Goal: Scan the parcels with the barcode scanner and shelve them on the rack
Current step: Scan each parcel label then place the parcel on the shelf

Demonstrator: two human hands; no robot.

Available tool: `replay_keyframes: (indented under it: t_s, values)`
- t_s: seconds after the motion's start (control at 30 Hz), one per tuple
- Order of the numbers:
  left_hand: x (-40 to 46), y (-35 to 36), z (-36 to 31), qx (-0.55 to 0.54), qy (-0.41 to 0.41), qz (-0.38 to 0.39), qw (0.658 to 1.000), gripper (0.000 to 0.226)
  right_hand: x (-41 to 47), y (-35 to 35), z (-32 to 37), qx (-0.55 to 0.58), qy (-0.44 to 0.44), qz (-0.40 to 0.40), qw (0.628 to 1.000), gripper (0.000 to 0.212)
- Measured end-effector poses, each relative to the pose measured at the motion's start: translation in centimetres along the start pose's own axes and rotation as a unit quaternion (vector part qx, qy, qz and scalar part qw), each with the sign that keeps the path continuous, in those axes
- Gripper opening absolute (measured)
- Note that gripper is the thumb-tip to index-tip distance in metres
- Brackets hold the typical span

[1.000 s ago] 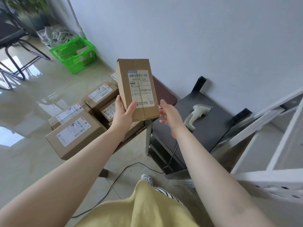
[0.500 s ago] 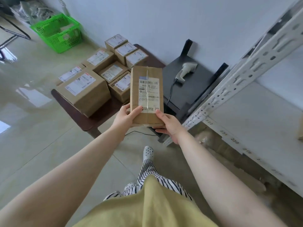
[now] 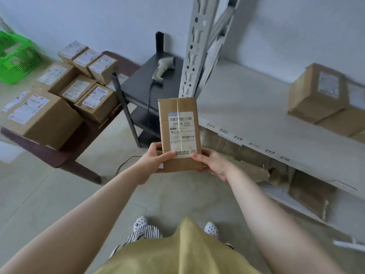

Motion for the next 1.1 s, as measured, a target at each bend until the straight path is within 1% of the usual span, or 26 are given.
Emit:
replay_keyframes:
  t_s: [0.1, 0.17, 0.27, 0.33, 0.37, 0.43, 0.5, 0.63, 0.77, 0.9, 0.97, 1.0, 1.07, 1.1]
  values:
    - [1.5, 6.5, -1.9, 0.013, 0.002, 0.018, 1.0, 0.065, -2.4, -6.3, -0.9, 0.02, 0.002, -0.014, 1.0, 0.024]
    - [2.6, 11.2, -3.3, 0.01, 0.004, 0.029, 1.0, 0.066, -4.0, -11.0, -1.1, 0.029, 0.006, -0.026, 0.999, 0.02]
    - [4.6, 17.5, -5.8, 0.008, 0.009, 0.042, 0.999, 0.072, -5.6, -17.8, -0.7, 0.027, -0.001, -0.056, 0.998, 0.026]
    - [5.6, 20.8, -7.6, -0.005, 0.011, 0.043, 0.999, 0.084, -6.4, -21.3, -0.1, 0.036, 0.0, -0.078, 0.996, 0.025]
    - [6.1, 22.2, -8.4, -0.012, 0.011, 0.04, 0.999, 0.085, -6.7, -22.7, 0.3, 0.044, 0.005, -0.086, 0.995, 0.025]
    - [7.0, 24.5, -10.2, -0.017, 0.014, 0.033, 0.999, 0.074, -6.8, -24.9, 1.0, 0.061, 0.019, -0.095, 0.993, 0.032]
    - [8.2, 25.9, -11.7, -0.016, 0.011, 0.023, 1.0, 0.066, -6.6, -26.5, 1.8, 0.08, 0.032, -0.101, 0.991, 0.041]
    - [11.3, 27.2, -14.4, 0.011, -0.004, 0.006, 1.0, 0.066, -5.2, -28.1, 3.3, 0.125, 0.053, -0.136, 0.981, 0.048]
    - [15.0, 27.7, -16.5, 0.03, -0.019, -0.003, 0.999, 0.065, -2.9, -28.8, 4.7, 0.218, 0.076, -0.189, 0.954, 0.045]
    - [18.4, 28.2, -18.3, 0.044, -0.023, 0.013, 0.999, 0.061, -0.5, -29.9, 5.9, 0.254, 0.087, -0.239, 0.933, 0.054]
    - [20.2, 28.4, -19.7, 0.062, -0.009, 0.016, 0.998, 0.061, 0.8, -30.6, 7.1, 0.265, 0.071, -0.272, 0.922, 0.047]
    - [21.1, 28.6, -20.4, 0.07, 0.0, 0.018, 0.997, 0.065, 1.4, -30.9, 7.7, 0.275, 0.06, -0.29, 0.915, 0.042]
    - [22.9, 29.0, -21.4, 0.085, 0.016, 0.015, 0.996, 0.081, 2.4, -31.6, 8.7, 0.306, 0.034, -0.326, 0.894, 0.03]
    - [23.7, 29.3, -21.8, 0.089, 0.024, 0.012, 0.996, 0.085, 2.8, -32.0, 9.0, 0.33, 0.022, -0.339, 0.881, 0.026]
Point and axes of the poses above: each hand's wrist, its own x-axis towards the middle knuckle, its own y-axis out of the palm, z = x × y, the point moved 3 cm from there along x, towards the middle knuckle, and after that the axes turned 8 degrees about x, right-handed, at the moved point
